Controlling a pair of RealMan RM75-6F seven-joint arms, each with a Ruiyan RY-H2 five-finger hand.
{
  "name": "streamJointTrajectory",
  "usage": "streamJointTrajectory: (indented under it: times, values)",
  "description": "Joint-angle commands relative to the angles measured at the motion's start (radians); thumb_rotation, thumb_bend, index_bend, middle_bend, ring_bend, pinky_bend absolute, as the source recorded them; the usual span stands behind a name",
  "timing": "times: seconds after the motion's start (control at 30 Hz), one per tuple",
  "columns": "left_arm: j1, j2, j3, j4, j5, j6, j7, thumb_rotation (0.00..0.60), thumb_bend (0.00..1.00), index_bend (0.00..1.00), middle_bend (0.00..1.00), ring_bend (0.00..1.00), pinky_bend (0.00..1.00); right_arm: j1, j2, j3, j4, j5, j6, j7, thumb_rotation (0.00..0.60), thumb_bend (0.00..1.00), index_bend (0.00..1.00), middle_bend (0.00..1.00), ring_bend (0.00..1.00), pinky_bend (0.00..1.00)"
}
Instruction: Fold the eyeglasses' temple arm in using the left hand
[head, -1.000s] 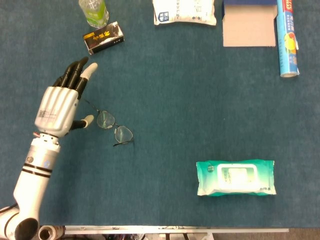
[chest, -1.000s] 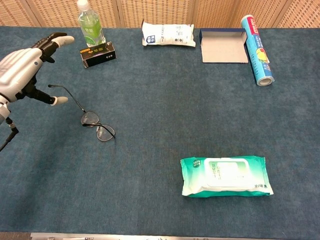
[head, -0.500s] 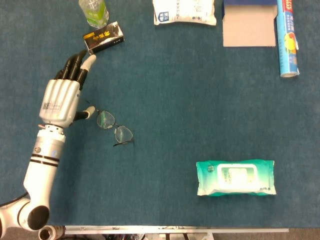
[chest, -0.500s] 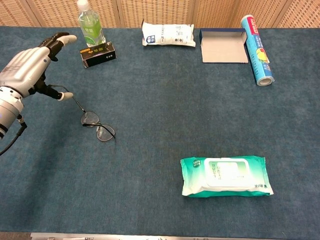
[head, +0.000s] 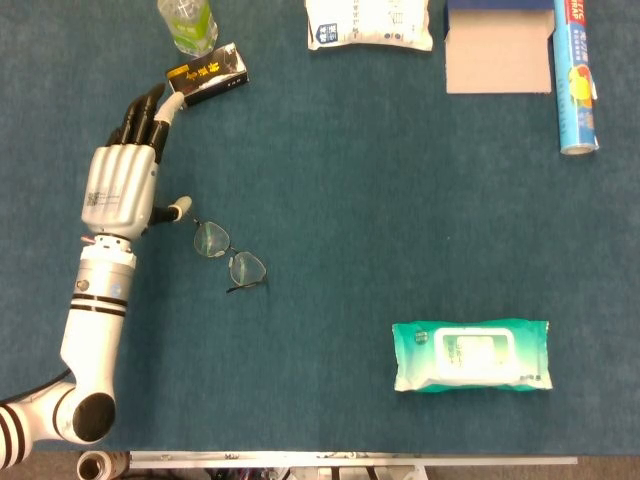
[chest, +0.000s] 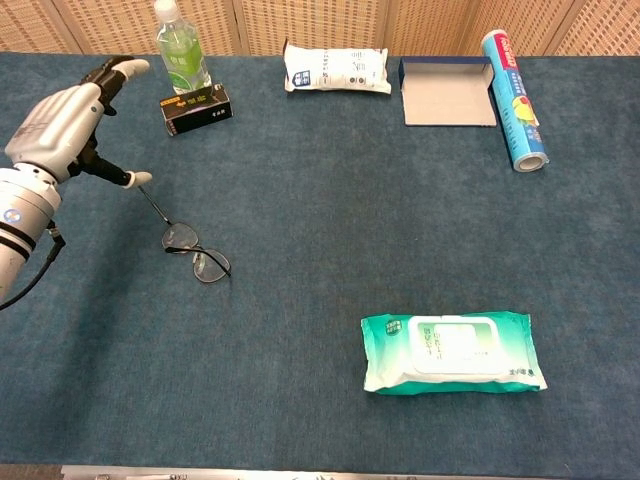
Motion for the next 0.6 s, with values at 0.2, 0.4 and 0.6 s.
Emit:
streamJointTrajectory:
  times: [0.2,0.4,0.6]
  values:
    - [-0.008,-0.025,-0.004,0.034,-0.015,0.012,0.008,0.6,0.08,0.04,0.0,0.04,0.22,0.0,0.001,0.0,-0.001,0.0,0.001,0.0,0.6,0.39,0.63,0.52,0.41,0.44]
    - [-0.009,-0.043,-0.004,0.075,-0.019,0.037,0.033,0.6,0.08,0.05,0.0,0.04,0.22,-0.001,0.001,0.0,-0.002,0.0,0.003,0.0,0.6,0.39,0.63,0.52,0.41,0.44]
    - [0.001,-0.037,0.005,0.083,-0.021,0.068,0.086,0.6,0.08,0.05,0.0,0.04,0.22,0.0,-0.001,-0.001,-0.001,-0.001,0.001,-0.001,0.6,0.39,0.63,0.52,0.41,0.44]
